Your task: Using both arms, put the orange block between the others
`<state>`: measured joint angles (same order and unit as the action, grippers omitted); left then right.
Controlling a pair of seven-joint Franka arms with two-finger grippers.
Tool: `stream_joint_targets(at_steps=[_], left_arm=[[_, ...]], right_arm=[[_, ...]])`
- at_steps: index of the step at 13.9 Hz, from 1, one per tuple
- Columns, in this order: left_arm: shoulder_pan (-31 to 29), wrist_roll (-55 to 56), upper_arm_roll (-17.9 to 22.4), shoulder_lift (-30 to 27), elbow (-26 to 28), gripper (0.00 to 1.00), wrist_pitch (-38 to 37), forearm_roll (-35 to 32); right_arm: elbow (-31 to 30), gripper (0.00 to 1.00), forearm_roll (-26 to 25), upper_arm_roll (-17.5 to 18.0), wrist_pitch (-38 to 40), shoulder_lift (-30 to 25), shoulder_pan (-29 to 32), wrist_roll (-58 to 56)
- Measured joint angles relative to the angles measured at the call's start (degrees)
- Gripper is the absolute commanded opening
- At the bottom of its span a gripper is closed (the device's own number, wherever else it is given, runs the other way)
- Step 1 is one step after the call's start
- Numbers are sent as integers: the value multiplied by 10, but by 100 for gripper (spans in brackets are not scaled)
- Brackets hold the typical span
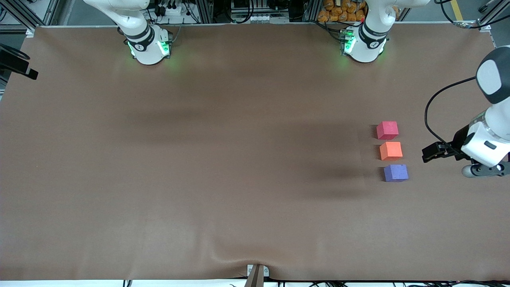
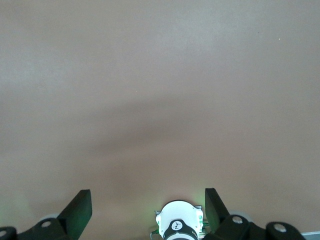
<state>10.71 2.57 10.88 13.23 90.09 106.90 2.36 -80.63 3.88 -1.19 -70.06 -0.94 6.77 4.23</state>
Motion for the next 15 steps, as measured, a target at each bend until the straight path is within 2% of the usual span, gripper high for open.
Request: stream_joint_targets(at_steps=[2, 4, 11, 15], left_arm=[[-30, -4, -30, -19, -2, 100, -14, 0], [-47, -10, -43, -40, -2, 100, -27, 0], [-56, -11, -60, -97, -2, 100, -120, 0], [-57, -11, -64, -128, 10, 100, -131, 0]], right_arm=[[0, 100, 0, 0, 5, 0, 0, 0], [0, 100, -7, 0, 5, 0, 0, -2], [0, 100, -19, -8, 4, 0, 18, -58], [0, 100, -19, -6, 1, 0, 25, -68]])
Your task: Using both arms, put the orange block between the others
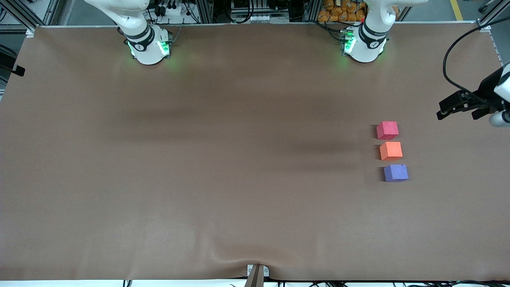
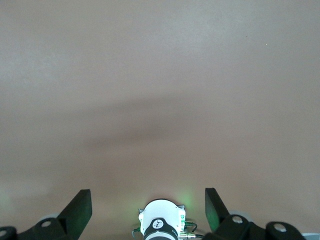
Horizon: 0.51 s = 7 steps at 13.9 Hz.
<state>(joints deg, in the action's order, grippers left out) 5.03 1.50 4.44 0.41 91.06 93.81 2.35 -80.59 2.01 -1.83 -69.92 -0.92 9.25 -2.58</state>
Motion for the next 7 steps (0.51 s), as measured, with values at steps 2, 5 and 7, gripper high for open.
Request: stream_joint_targets(at_steps=[2, 5, 7], left_arm=[[-1, 0, 0, -3, 0, 100, 0, -1], [-2, 0, -1, -3, -3, 100, 2, -12], [-2, 0, -1, -3, -12, 100, 2, -14]], right_arm=[[0, 100, 0, 2, -1, 0, 0, -1], [0, 100, 0, 8, -2, 0, -4, -3], [0, 100, 0, 11, -2, 0, -10, -3]])
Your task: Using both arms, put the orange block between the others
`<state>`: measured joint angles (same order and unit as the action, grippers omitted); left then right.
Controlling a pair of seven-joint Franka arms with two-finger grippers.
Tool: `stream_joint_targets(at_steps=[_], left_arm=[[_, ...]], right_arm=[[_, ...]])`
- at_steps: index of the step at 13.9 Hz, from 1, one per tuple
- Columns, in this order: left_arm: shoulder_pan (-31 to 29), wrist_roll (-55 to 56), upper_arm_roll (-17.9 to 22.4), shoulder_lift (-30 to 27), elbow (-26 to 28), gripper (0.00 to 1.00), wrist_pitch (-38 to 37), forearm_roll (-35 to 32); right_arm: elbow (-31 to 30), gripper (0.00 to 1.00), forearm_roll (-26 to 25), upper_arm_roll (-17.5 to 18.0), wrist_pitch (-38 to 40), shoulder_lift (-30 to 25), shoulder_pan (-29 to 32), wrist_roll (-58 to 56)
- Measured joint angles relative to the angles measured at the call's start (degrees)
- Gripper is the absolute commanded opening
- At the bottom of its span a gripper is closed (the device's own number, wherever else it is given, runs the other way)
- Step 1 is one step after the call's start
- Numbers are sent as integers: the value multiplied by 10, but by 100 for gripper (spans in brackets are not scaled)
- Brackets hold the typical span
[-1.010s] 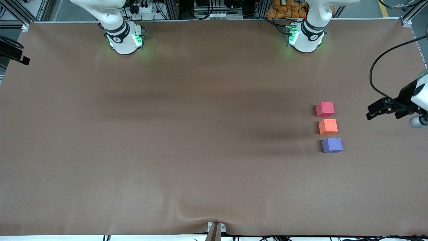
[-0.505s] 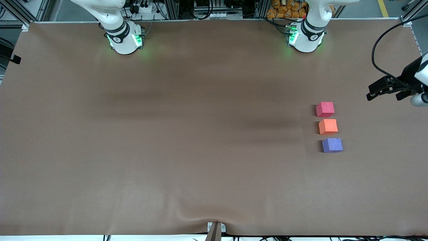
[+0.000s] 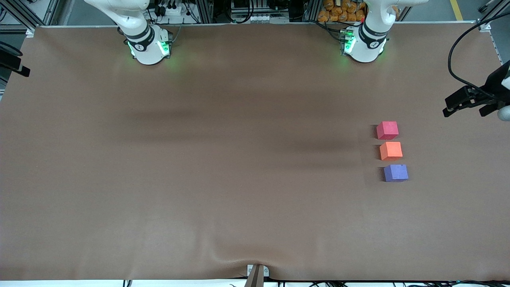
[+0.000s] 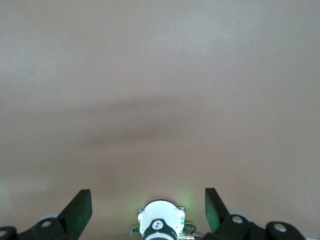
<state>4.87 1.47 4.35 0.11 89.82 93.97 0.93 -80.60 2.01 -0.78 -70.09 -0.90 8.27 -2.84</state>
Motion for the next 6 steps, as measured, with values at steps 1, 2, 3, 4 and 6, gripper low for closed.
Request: stream_joint_targets(at_steps=[1, 2, 3, 4, 6], left_arm=[[0, 0, 0, 0, -4, 100, 0, 0], [0, -1, -1, 0, -8, 100, 0, 0], [0, -2, -1, 0, -9, 100, 0, 0], [0, -11, -2, 0, -9, 100, -2, 0], [0, -35, -2, 0, -8, 100, -6, 0]], right_arm=[[0, 100, 0, 1, 0, 0, -2, 0], [0, 100, 0, 1, 0, 0, -2, 0], [0, 100, 0, 1, 0, 0, -2, 0], [0, 100, 0, 1, 0, 0, -2, 0], [0, 100, 0, 1, 0, 0, -2, 0]])
